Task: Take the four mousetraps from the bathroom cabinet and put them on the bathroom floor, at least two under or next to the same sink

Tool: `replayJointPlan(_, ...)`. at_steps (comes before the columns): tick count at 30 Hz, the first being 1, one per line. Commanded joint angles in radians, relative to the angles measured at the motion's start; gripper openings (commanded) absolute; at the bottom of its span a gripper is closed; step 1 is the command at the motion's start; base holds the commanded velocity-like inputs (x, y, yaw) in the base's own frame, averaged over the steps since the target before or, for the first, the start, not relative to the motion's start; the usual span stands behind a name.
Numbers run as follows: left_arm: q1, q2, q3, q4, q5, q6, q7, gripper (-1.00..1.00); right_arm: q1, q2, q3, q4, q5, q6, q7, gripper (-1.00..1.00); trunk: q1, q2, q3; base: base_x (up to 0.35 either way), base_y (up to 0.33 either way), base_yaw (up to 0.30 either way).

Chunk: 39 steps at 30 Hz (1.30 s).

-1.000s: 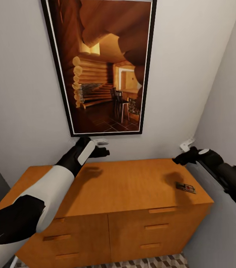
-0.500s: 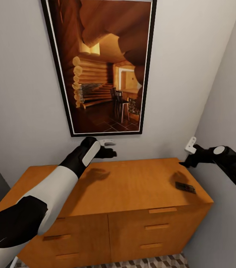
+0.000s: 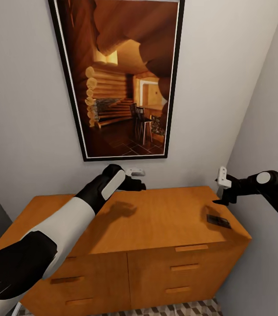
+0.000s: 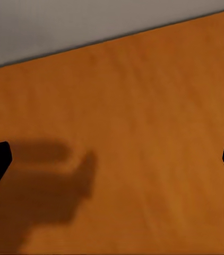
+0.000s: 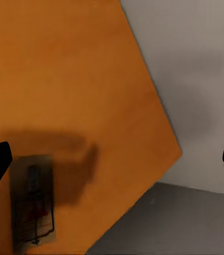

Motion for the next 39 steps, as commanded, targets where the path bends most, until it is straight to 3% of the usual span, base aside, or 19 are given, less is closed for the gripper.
replayJointPlan(1, -0.001, 0.0, -0.006, -0.001, 0.02, 0.002, 0.01, 1.0, -0.001, -0.006, 0.002, -0.002, 0.004, 0.003, 0.006, 1.0, 0.0, -0.001, -0.002, 0.0, 0.0, 0.0)
replayJointPlan(7, 0.001, 0.0, -0.012, -0.001, 0.082, 0.001, 0.01, 1.0, -0.001, -0.054, 0.004, -0.005, 0.009, -0.04, 0.011, 1.0, 0.0, -0.001, -0.002, 0.0, 0.0, 0.0)
replayJointPlan(11, 0.002, 0.001, -0.013, -0.006, 0.111, 0.0, 0.01, 1.0, -0.001, -0.07, 0.005, -0.005, 0.01, -0.051, 0.011, 1.0, 0.0, -0.001, -0.002, 0.0, 0.0, 0.0)
replayJointPlan(18, 0.005, 0.001, -0.026, -0.027, 0.126, 0.0, 0.011, 1.0, -0.001, -0.101, 0.009, -0.009, 0.009, -0.057, 0.011, 1.0, 0.0, -0.001, -0.002, 0.0, 0.0, 0.0)
replayJointPlan(21, 0.012, 0.002, -0.056, -0.029, 0.127, -0.001, 0.012, 1.0, -0.001, -0.104, 0.009, -0.012, 0.008, -0.058, 0.011, 1.0, 0.0, -0.001, -0.002, 0.0, 0.0, 0.0)
replayJointPlan(22, 0.017, 0.002, -0.105, -0.029, 0.128, -0.003, 0.014, 1.0, 0.001, -0.102, 0.011, -0.014, 0.006, -0.067, 0.013, 1.0, 0.0, -0.001, -0.002, 0.0, 0.0, 0.0)
replayJointPlan(23, 0.018, 0.002, -0.114, -0.03, 0.128, -0.004, 0.014, 1.0, 0.001, -0.101, 0.011, -0.015, 0.006, -0.07, 0.014, 1.0, 0.0, -0.001, -0.002, 0.0, 0.0, 0.0)
replayJointPlan(28, 0.019, 0.002, -0.124, -0.031, 0.128, -0.004, 0.014, 1.0, 0.001, -0.098, 0.011, -0.016, 0.005, -0.081, 0.048, 1.0, 0.0, -0.001, -0.002, 0.0, 0.0, 0.0)
replayJointPlan(32, 0.019, 0.002, -0.128, -0.03, 0.128, -0.004, 0.014, 1.0, 0.002, -0.094, 0.007, -0.019, 0.003, -0.086, 0.125, 1.0, 0.0, -0.001, -0.002, 0.0, 0.0, 0.0)
replayJointPlan(39, 0.019, 0.002, -0.128, -0.03, 0.128, -0.004, 0.014, 1.0, 0.002, -0.094, 0.007, -0.019, 0.003, -0.086, 0.125, 1.0, 0.0, -0.001, -0.002, 0.0, 0.0, 0.0)
